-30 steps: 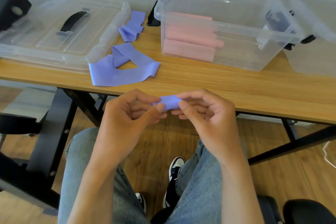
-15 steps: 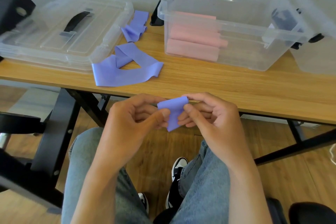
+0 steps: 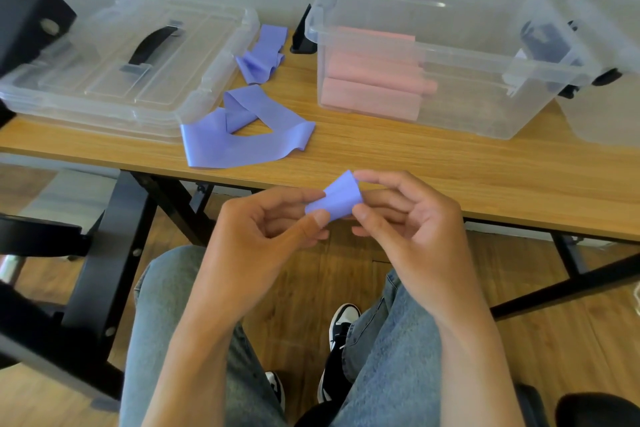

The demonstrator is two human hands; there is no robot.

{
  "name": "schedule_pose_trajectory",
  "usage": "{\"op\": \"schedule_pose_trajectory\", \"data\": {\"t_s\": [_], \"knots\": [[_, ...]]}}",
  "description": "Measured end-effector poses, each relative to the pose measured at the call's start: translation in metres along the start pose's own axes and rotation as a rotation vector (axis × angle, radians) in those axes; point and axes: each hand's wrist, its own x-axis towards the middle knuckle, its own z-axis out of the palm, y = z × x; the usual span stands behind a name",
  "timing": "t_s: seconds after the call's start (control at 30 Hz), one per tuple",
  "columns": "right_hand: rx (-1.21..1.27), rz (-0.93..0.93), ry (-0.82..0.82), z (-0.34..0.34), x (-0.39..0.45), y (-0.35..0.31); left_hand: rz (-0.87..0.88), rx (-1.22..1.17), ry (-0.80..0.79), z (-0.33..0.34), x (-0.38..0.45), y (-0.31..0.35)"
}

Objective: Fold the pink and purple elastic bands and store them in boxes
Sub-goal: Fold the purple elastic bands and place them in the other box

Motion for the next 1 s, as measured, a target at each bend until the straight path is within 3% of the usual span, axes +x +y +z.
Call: {"op": "schedule_pose_trajectory", "data": {"t_s": [0.37, 0.63, 1.0], "knots": [[-0.057, -0.005, 0.062, 0.0036, -0.0024, -0.0046, 0.068, 0.073, 0.01, -0.0005, -0.0019, -0.0013], [0.009, -0.035, 0.026, 0.0, -0.0053, -0.0016, -0.003, -0.063, -0.054, 0.0026, -0.0028, -0.0025], [0.009, -0.046, 0.047, 0.0027, -0.0057, -0.002, 0.08, -0.055, 0.03, 0.0008, -0.0038, -0.0052]]}}
